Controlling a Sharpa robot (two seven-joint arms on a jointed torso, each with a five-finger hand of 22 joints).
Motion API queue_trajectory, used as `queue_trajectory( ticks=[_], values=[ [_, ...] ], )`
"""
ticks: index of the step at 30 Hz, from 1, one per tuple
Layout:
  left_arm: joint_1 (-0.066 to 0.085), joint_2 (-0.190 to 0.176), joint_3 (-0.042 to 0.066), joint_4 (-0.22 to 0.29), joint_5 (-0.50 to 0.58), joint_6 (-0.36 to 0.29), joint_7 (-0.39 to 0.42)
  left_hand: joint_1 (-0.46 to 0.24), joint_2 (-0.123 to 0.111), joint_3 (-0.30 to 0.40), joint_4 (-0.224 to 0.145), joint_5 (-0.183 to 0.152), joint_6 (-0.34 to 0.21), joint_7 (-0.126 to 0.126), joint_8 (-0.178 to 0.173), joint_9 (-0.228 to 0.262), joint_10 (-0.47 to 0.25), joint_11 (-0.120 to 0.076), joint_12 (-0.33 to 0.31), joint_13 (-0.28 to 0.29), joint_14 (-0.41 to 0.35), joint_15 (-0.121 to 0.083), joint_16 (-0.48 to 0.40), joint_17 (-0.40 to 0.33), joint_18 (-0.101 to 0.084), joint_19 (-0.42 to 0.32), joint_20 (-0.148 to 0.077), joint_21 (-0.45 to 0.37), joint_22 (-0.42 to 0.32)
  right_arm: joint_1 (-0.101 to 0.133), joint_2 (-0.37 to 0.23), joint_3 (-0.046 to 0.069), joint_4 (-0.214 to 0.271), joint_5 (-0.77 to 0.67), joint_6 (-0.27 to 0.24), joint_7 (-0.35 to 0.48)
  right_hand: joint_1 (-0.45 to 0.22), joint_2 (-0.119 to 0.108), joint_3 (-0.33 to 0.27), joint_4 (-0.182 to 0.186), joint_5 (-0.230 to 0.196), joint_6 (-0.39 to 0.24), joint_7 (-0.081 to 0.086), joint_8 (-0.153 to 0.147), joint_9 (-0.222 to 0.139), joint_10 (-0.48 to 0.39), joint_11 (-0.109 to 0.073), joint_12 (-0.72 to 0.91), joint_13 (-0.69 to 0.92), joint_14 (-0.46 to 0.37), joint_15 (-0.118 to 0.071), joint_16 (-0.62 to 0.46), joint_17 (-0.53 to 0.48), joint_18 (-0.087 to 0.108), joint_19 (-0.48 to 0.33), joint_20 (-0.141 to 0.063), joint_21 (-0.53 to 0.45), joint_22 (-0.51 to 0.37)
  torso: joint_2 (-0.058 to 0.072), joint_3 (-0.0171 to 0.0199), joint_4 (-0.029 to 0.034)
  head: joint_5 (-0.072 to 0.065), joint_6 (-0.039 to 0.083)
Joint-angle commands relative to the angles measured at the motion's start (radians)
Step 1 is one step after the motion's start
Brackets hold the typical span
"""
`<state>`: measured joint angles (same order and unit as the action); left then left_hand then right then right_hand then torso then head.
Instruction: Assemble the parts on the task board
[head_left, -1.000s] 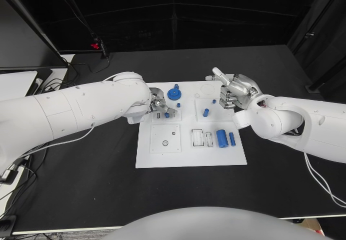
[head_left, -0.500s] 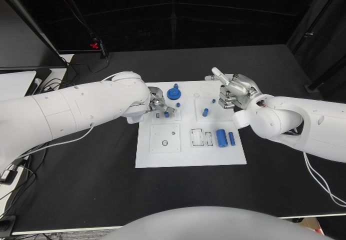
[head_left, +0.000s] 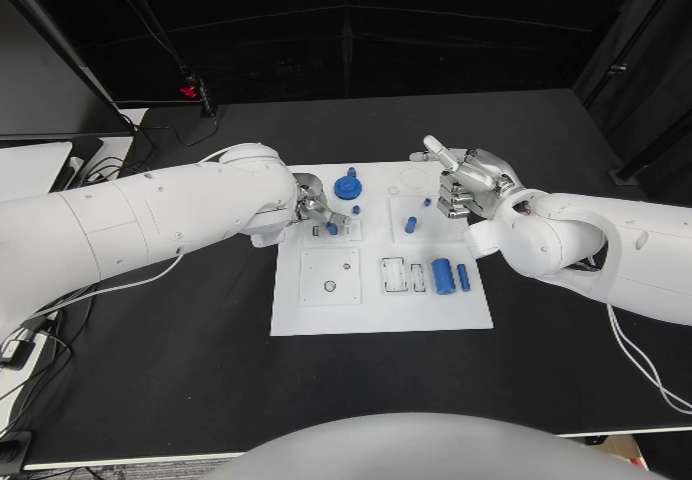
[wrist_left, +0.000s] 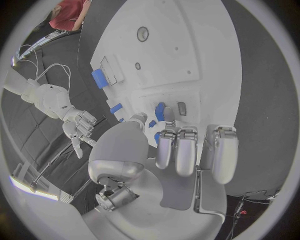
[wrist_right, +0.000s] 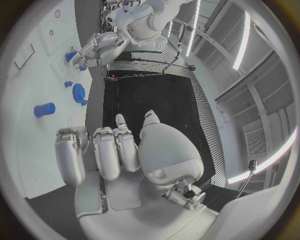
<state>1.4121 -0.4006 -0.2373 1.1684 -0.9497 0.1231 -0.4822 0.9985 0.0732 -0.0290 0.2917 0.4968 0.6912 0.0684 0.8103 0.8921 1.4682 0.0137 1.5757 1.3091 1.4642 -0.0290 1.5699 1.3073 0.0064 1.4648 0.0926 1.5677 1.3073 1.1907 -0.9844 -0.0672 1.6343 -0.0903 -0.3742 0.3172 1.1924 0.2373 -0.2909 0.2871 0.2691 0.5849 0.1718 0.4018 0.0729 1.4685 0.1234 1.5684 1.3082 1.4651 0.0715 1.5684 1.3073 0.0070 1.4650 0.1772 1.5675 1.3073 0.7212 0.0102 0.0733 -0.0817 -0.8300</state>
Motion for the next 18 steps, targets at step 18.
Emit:
queue_trajectory(
  ticks=[18],
  values=[
    [0.001,0.002,0.001,0.001,-0.012,0.006,0.022,0.097,0.030,0.054,0.000,0.079,-0.001,-0.010,-0.042,-0.014,0.103,-0.013,-0.005,0.262,0.107,-0.015,0.001,0.263,-0.006,0.106,-0.016,0.003,0.263,0.001,-0.001,0.000,0.001,0.000,0.002,0.002,0.002,0.009,-0.003,0.004,-0.001,-0.005,0.026,0.005,0.001,0.102,0.001,0.002,0.263,0.106,0.000,0.002,0.263,-0.007,0.106,0.005,0.003,0.263,0.000,-0.0002,-0.0004,0.000,-0.001]
  ],
)
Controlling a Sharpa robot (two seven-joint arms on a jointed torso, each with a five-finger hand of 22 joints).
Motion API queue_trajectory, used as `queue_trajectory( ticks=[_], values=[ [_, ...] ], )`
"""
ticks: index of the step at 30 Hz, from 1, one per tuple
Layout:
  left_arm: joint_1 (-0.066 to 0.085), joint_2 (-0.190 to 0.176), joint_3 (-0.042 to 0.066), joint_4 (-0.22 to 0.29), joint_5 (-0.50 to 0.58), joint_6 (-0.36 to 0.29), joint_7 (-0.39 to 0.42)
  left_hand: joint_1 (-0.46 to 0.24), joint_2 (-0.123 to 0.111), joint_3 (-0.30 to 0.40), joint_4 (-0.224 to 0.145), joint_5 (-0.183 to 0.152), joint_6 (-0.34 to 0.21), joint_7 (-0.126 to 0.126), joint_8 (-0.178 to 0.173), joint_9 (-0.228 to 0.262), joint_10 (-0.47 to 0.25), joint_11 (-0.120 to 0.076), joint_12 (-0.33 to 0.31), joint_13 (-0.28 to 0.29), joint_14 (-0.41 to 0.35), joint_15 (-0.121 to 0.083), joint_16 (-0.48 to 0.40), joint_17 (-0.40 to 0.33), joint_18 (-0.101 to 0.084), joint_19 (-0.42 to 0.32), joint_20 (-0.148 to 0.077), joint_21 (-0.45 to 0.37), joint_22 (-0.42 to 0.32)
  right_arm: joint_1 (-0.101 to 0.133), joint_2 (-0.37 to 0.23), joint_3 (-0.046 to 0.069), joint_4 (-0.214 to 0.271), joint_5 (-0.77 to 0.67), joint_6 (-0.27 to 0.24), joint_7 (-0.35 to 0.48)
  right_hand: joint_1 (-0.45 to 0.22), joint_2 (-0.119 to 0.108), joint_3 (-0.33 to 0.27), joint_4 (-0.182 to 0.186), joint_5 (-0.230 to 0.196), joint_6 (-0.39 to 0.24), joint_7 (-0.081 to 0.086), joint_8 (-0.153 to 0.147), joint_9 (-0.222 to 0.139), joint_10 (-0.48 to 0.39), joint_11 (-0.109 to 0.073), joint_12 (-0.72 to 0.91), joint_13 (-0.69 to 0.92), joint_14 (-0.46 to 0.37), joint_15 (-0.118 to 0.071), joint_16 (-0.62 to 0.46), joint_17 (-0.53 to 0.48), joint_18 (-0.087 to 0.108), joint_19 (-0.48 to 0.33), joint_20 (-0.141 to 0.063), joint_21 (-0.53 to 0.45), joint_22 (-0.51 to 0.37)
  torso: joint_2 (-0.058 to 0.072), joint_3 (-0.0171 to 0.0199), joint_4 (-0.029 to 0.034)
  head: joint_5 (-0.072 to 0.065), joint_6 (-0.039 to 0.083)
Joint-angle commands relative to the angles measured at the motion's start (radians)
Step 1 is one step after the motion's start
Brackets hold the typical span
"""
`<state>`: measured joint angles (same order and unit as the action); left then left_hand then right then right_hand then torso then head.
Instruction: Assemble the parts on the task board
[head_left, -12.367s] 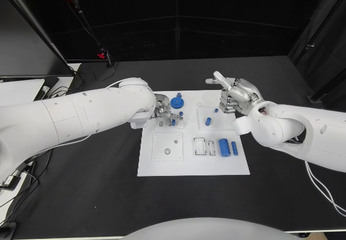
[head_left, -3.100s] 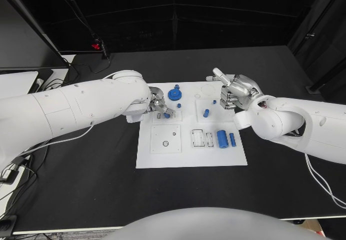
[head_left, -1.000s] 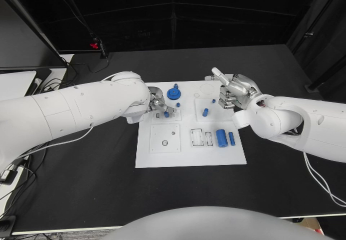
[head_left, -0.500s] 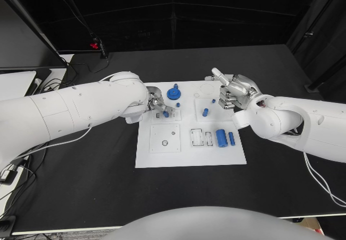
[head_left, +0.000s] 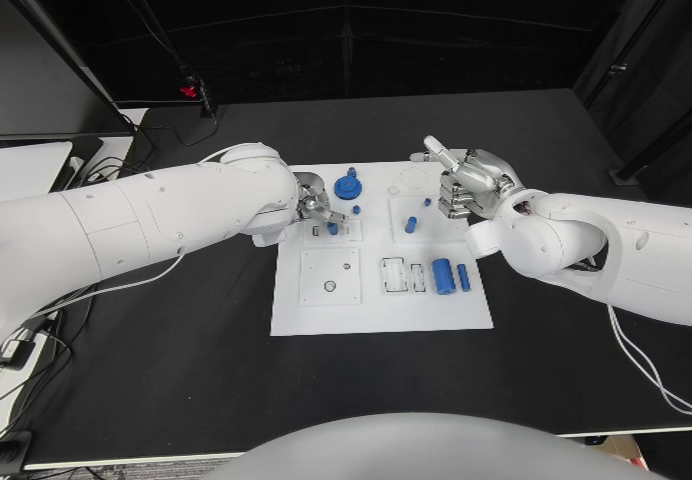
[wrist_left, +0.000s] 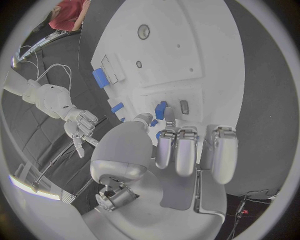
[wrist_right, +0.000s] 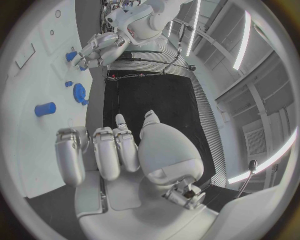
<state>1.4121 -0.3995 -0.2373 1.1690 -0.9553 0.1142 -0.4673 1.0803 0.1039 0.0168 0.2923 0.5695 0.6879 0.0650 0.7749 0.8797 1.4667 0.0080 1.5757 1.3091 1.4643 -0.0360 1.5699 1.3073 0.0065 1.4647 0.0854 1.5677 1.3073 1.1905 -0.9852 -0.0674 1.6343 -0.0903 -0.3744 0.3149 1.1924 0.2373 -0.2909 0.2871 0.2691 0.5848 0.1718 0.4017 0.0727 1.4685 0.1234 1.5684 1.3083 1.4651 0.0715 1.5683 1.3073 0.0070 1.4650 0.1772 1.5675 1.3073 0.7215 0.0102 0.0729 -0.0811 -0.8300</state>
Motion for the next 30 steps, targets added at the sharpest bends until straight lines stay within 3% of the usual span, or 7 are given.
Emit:
queue_trajectory(
  ticks=[1,23,30],
  values=[
    [0.001,0.001,0.001,0.000,-0.006,0.019,0.005,0.024,-0.004,0.013,0.000,0.009,0.003,-0.007,-0.010,-0.003,0.104,-0.008,-0.005,0.262,0.106,-0.008,0.001,0.263,-0.006,0.106,-0.009,0.003,0.263,0.001,-0.001,0.000,0.001,0.000,0.002,0.004,0.002,0.009,-0.003,0.004,-0.001,-0.005,0.026,0.005,0.001,0.102,0.001,0.002,0.263,0.106,0.000,0.002,0.263,-0.007,0.106,0.005,0.003,0.263,0.000,-0.0001,0.0003,0.000,-0.001],
    [0.001,-0.003,0.001,0.002,-0.006,0.033,-0.019,0.067,-0.014,0.040,0.000,0.021,0.017,-0.010,-0.018,-0.004,0.104,-0.011,-0.005,0.262,0.106,-0.010,0.001,0.263,-0.006,0.106,-0.011,0.003,0.263,0.001,-0.001,0.000,0.000,0.000,0.003,0.003,0.002,0.010,-0.003,0.003,-0.001,-0.006,0.026,0.006,0.001,0.102,0.002,0.002,0.263,0.106,0.000,0.002,0.263,-0.007,0.106,0.005,0.003,0.263,0.000,-0.0001,-0.0001,0.001,-0.002],
    [0.001,-0.001,0.001,0.002,-0.006,0.032,-0.019,0.106,-0.022,0.079,0.000,0.081,0.028,-0.013,-0.026,-0.003,0.104,-0.014,-0.005,0.262,0.106,-0.014,0.001,0.263,-0.006,0.106,-0.014,0.003,0.263,0.001,-0.001,0.000,0.000,0.000,0.003,0.003,0.002,0.010,-0.003,0.003,-0.001,-0.006,0.026,0.006,0.001,0.102,0.002,0.002,0.263,0.106,0.000,0.002,0.263,-0.007,0.106,0.005,0.003,0.263,0.000,0.0001,0.0002,0.001,-0.003]
  ],
)
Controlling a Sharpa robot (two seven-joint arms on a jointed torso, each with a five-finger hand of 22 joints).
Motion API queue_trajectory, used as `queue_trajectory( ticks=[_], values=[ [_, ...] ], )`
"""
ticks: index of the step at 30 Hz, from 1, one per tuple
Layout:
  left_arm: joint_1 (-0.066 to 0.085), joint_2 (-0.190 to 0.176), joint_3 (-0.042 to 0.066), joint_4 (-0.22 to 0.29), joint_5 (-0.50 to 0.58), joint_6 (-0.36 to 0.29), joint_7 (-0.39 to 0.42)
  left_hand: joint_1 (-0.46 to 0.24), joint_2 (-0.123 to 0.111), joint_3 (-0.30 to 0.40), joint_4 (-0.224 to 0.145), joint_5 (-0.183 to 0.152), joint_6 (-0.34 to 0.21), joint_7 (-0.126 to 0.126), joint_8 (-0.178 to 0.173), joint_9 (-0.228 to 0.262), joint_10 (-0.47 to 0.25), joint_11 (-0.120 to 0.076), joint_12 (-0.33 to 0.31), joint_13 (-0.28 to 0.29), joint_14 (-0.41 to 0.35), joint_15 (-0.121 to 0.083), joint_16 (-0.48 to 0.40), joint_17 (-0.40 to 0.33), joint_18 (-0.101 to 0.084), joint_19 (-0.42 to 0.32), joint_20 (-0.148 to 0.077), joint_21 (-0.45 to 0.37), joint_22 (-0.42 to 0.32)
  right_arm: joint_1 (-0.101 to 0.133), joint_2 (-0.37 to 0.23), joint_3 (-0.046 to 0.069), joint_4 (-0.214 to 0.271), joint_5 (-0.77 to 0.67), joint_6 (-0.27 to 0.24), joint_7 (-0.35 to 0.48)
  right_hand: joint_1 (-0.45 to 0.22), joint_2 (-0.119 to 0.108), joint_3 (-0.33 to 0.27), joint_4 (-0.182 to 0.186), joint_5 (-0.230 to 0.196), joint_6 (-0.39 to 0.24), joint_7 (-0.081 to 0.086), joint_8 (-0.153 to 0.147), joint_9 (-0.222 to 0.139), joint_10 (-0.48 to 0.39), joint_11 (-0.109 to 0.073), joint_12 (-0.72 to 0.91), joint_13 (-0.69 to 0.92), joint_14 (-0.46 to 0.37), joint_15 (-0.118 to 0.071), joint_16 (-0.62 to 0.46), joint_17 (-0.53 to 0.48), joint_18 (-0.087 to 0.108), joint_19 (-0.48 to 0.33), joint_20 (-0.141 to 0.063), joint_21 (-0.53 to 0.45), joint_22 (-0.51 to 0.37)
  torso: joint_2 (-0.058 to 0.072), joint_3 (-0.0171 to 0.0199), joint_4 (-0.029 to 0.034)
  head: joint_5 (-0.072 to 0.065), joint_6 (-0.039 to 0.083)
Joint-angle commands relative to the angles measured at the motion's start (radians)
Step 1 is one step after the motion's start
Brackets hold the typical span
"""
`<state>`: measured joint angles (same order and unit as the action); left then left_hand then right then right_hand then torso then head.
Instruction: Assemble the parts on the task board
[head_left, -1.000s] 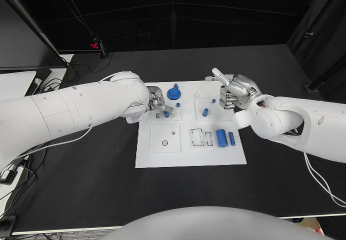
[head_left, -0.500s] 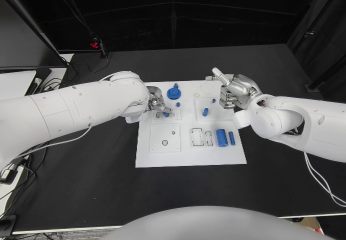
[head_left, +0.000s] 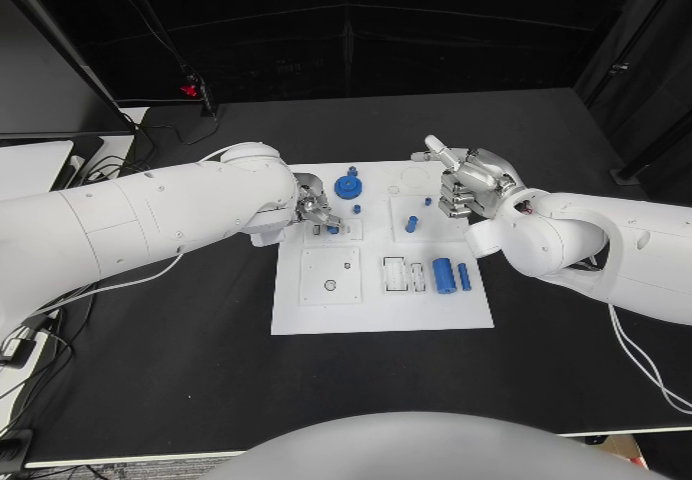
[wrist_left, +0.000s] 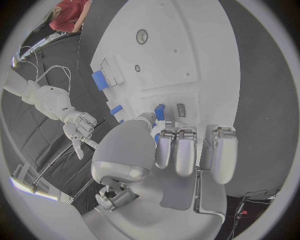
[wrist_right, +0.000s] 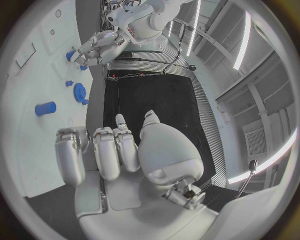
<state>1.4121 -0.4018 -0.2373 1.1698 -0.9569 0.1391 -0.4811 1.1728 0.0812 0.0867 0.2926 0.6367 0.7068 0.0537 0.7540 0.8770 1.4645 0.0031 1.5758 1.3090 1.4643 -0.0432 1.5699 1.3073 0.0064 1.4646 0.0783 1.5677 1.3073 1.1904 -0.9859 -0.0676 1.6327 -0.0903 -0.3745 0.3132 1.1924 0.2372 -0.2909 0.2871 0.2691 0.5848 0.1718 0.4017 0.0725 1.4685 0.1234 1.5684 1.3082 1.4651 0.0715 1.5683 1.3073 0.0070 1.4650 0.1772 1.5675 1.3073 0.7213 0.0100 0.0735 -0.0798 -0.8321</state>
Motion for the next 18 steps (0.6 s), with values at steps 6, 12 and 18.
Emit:
queue_trajectory(
  ticks=[6,12,18],
  values=[
    [0.001,0.002,0.001,0.000,-0.005,0.005,-0.007,0.016,-0.001,0.013,-0.001,0.018,0.010,-0.001,-0.005,0.000,0.106,-0.009,-0.005,0.262,0.106,-0.007,0.001,0.263,-0.006,0.106,-0.008,0.003,0.263,0.001,0.001,0.000,0.001,0.000,0.003,0.005,0.002,0.010,-0.003,0.003,-0.001,-0.006,0.026,0.006,0.002,0.102,0.002,0.002,0.263,0.106,0.000,0.002,0.263,-0.007,0.106,0.005,0.003,0.263,0.000,0.0000,-0.0006,-0.001,-0.002],
    [0.001,0.002,0.001,-0.001,-0.005,-0.008,0.002,-0.017,-0.005,0.007,0.003,-0.005,0.016,0.003,-0.011,-0.001,0.106,-0.005,-0.005,0.262,0.106,-0.005,0.001,0.263,-0.006,0.106,-0.008,0.003,0.263,0.001,0.001,0.000,0.001,0.000,0.004,0.004,0.002,0.012,-0.003,0.003,-0.001,-0.006,0.026,0.008,0.002,0.102,0.002,0.002,0.263,0.106,0.000,0.002,0.263,-0.007,0.106,0.005,0.003,0.263,0.000,-0.0003,-0.0009,-0.001,-0.001],
    [0.001,0.005,0.001,-0.004,-0.005,-0.008,0.016,-0.070,-0.011,-0.012,0.003,-0.053,0.023,0.005,-0.017,0.000,0.106,-0.003,-0.005,0.262,0.106,-0.003,0.001,0.263,-0.006,0.106,-0.006,0.003,0.263,0.001,0.001,0.000,0.001,0.000,0.004,0.004,0.002,0.012,-0.003,0.003,-0.001,-0.006,0.026,0.008,0.002,0.102,0.002,0.002,0.263,0.106,0.000,0.002,0.263,-0.007,0.106,0.005,0.003,0.263,0.000,0.0000,-0.0012,-0.002,-0.001]
  ],
)
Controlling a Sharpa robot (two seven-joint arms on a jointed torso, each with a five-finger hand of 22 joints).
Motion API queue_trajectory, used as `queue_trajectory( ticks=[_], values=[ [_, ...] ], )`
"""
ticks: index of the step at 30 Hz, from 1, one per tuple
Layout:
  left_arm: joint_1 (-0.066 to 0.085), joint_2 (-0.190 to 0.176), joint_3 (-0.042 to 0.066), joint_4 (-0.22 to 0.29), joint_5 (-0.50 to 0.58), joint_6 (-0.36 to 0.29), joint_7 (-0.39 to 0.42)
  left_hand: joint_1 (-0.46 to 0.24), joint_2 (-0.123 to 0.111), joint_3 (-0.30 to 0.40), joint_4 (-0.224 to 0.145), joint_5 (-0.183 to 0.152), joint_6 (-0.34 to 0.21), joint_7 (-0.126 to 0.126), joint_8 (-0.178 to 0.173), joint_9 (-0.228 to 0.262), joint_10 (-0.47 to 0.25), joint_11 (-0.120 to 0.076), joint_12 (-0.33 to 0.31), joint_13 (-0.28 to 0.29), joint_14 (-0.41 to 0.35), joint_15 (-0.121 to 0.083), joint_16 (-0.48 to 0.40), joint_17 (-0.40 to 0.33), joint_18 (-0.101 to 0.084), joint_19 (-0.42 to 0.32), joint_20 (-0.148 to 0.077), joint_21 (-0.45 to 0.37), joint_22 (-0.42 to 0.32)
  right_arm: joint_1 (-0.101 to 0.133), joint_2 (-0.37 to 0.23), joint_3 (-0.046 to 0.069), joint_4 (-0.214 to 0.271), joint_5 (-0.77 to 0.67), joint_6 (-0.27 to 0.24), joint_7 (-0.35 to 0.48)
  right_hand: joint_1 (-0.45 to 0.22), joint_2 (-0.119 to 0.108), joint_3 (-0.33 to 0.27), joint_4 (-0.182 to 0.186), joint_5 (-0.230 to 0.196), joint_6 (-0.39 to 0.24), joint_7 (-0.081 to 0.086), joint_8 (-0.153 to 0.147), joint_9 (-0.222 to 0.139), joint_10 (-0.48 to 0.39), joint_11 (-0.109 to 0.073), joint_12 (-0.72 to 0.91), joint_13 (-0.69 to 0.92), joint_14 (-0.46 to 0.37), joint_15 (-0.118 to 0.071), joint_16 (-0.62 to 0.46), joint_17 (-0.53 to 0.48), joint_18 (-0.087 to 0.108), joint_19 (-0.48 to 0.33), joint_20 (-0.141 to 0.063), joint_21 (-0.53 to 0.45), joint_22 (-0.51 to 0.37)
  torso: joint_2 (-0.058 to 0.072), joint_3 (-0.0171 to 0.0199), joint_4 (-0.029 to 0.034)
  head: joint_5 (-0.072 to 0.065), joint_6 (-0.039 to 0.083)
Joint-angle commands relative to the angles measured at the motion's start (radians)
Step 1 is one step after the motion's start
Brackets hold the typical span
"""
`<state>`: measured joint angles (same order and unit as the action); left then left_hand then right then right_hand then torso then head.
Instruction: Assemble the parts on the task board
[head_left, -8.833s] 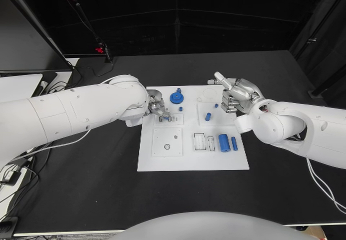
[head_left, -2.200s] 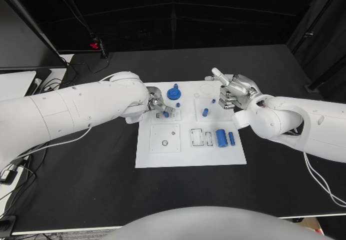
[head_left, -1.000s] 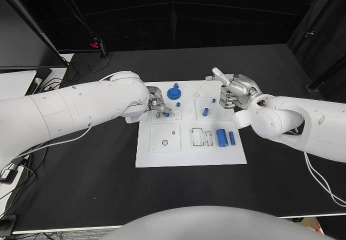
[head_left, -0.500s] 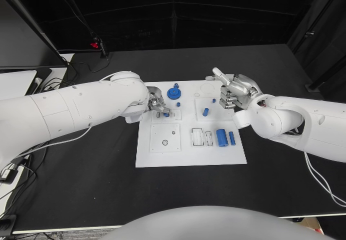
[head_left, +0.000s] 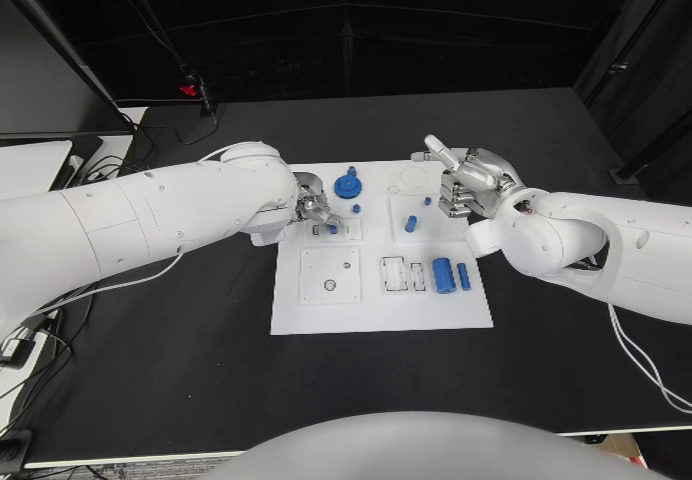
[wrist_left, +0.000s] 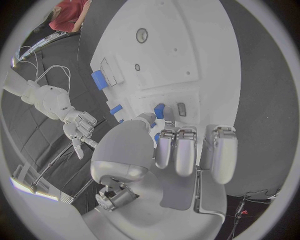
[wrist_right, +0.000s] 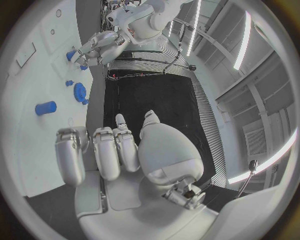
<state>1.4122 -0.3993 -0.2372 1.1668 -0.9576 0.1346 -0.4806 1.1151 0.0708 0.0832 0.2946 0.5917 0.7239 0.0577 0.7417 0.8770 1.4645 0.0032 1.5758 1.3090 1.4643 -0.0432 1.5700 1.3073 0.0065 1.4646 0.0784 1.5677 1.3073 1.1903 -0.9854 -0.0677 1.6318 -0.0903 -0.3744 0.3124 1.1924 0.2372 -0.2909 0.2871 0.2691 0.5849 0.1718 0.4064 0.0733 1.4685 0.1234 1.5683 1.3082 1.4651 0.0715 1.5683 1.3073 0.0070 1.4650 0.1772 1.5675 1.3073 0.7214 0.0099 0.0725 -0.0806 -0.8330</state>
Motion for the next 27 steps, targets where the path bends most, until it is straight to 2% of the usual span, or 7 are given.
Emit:
queue_trajectory(
  ticks=[1,4,13,23,27],
  values=[
    [0.001,0.003,0.001,-0.002,-0.004,0.003,0.015,-0.028,-0.002,-0.016,0.001,-0.024,0.008,0.001,-0.007,0.000,0.106,-0.003,-0.005,0.262,0.107,-0.002,0.001,0.263,-0.006,0.106,-0.006,0.003,0.263,0.001,0.001,0.000,0.002,0.000,0.003,0.005,0.002,0.012,-0.003,0.003,-0.001,-0.006,0.026,0.004,0.001,0.102,0.002,0.002,0.263,0.106,0.000,0.002,0.263,-0.007,0.106,0.005,0.003,0.263,0.000,0.0001,-0.0007,-0.001,0.000],
    [0.001,0.007,0.001,-0.004,-0.004,0.018,0.008,-0.056,-0.003,-0.032,0.000,-0.078,0.011,0.002,-0.011,0.002,0.106,-0.002,-0.005,0.262,0.107,-0.002,0.001,0.263,-0.006,0.106,-0.005,0.003,0.263,0.001,0.001,0.000,0.002,0.000,0.003,0.005,0.002,0.012,-0.003,0.003,-0.001,-0.006,0.026,0.004,0.001,0.102,0.002,0.002,0.263,0.106,0.000,0.002,0.263,-0.007,0.106,0.005,0.003,0.263,0.000,0.0006,0.0000,-0.001,0.000],
    [0.001,0.013,0.001,-0.006,-0.004,0.036,-0.035,-0.107,-0.001,-0.075,-0.001,-0.197,0.014,0.007,-0.019,0.007,0.106,0.002,-0.005,0.262,0.107,0.002,0.001,0.263,-0.006,0.106,-0.001,0.003,0.263,0.001,-0.001,0.000,0.004,0.000,0.003,0.005,0.002,0.012,-0.003,0.003,-0.001,-0.006,0.026,0.004,0.001,0.102,0.002,0.002,0.263,0.106,0.000,0.002,0.263,-0.007,0.106,0.005,0.003,0.263,0.000,0.0001,0.0002,-0.004,-0.002],
    [0.001,-0.002,0.001,0.001,-0.035,0.004,-0.066,-0.121,0.001,-0.093,-0.001,-0.213,0.021,0.005,-0.007,0.021,0.106,0.001,-0.005,0.262,0.107,0.003,0.001,0.263,-0.006,0.106,-0.001,0.003,0.263,0.001,-0.002,0.000,0.005,0.000,0.004,0.003,0.002,0.013,-0.003,0.003,0.000,-0.006,0.026,0.005,0.001,0.102,0.002,0.002,0.263,0.106,0.000,0.002,0.263,-0.007,0.106,0.005,0.003,0.263,0.000,0.0002,0.0012,-0.005,0.000],
    [0.001,-0.013,0.001,0.010,-0.038,-0.028,-0.045,-0.133,0.001,-0.108,-0.001,-0.220,0.022,0.003,0.006,0.037,0.106,-0.001,-0.005,0.262,0.107,0.002,0.001,0.263,-0.006,0.106,0.000,0.003,0.263,0.001,-0.002,0.000,0.004,0.000,0.003,0.003,0.002,0.013,-0.003,0.003,0.000,-0.006,0.026,0.005,0.001,0.102,0.002,0.002,0.263,0.106,0.000,0.002,0.263,-0.007,0.106,0.005,0.003,0.263,0.000,0.0004,0.0013,-0.004,0.003]
  ],
)
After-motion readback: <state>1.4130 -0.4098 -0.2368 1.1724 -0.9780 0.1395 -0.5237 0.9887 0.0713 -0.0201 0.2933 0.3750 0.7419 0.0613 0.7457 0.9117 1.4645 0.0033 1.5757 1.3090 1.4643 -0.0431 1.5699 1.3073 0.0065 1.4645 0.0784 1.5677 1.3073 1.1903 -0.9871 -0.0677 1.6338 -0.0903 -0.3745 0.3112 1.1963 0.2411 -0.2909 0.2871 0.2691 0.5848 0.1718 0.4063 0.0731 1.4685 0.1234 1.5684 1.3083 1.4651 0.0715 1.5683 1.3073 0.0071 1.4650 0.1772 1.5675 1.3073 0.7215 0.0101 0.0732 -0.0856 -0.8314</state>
